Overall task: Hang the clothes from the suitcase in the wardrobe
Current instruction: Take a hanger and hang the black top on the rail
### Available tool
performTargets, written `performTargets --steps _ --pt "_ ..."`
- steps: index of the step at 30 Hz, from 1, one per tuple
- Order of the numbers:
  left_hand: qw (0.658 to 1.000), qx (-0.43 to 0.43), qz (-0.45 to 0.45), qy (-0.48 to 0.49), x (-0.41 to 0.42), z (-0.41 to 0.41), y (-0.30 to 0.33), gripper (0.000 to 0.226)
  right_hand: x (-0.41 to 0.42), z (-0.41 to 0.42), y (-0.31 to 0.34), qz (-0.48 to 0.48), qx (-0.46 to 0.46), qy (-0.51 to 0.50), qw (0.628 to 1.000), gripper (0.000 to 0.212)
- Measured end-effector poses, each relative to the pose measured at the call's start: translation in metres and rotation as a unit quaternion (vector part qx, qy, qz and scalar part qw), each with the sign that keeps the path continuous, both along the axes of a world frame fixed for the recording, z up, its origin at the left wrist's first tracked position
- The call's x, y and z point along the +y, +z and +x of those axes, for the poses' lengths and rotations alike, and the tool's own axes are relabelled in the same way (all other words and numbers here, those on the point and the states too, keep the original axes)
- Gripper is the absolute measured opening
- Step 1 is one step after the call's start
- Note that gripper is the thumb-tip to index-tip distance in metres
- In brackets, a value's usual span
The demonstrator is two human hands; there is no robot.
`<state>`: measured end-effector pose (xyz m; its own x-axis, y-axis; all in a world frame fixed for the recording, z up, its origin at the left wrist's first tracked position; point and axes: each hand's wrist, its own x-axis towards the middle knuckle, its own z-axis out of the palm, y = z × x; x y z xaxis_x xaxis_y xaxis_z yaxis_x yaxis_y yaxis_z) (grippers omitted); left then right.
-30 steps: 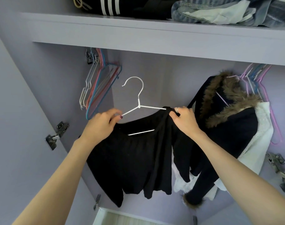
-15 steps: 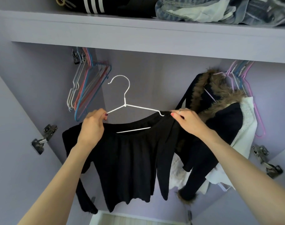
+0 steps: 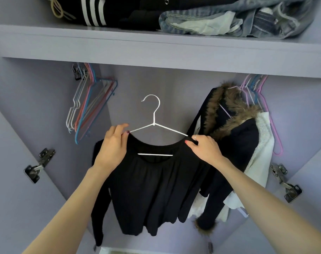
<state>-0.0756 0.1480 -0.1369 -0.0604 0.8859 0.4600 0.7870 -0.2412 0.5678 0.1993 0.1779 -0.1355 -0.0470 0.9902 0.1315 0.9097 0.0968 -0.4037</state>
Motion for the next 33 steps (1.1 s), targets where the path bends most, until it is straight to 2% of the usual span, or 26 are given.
performTargets --steps 3,6,9,12,19,26,33 --pt "0.994 0.027 0.105 -0.019 -0.005 0.024 0.019 0.029 -0.003 0.019 0.002 0.014 0.001 -0.09 0.996 0.036" --pt "0.964 0.093 0.236 -0.075 0.0 0.055 0.046 0.03 -0.006 0.047 0.009 0.005 0.034 -0.176 0.984 0.042" --pt "0.941 0.133 0.305 -0.069 0.011 0.088 0.073 0.04 -0.006 0.072 0.023 0.011 0.083 -0.222 0.972 0.045" --pt "0.932 0.157 0.327 -0.029 0.02 0.115 0.099 0.052 0.0 0.086 0.04 0.029 0.139 -0.227 0.964 0.044" --pt "0.931 0.21 0.296 0.025 0.051 0.131 0.113 0.066 0.028 0.085 0.072 0.074 0.209 -0.234 0.947 0.038" --pt "0.923 0.234 0.302 0.04 0.055 0.13 0.111 0.076 0.069 0.081 0.083 0.036 0.251 -0.262 0.931 0.037" --pt "0.919 0.234 0.312 0.061 0.057 0.13 0.109 0.08 0.07 0.113 0.065 -0.013 0.319 -0.344 0.883 0.038"
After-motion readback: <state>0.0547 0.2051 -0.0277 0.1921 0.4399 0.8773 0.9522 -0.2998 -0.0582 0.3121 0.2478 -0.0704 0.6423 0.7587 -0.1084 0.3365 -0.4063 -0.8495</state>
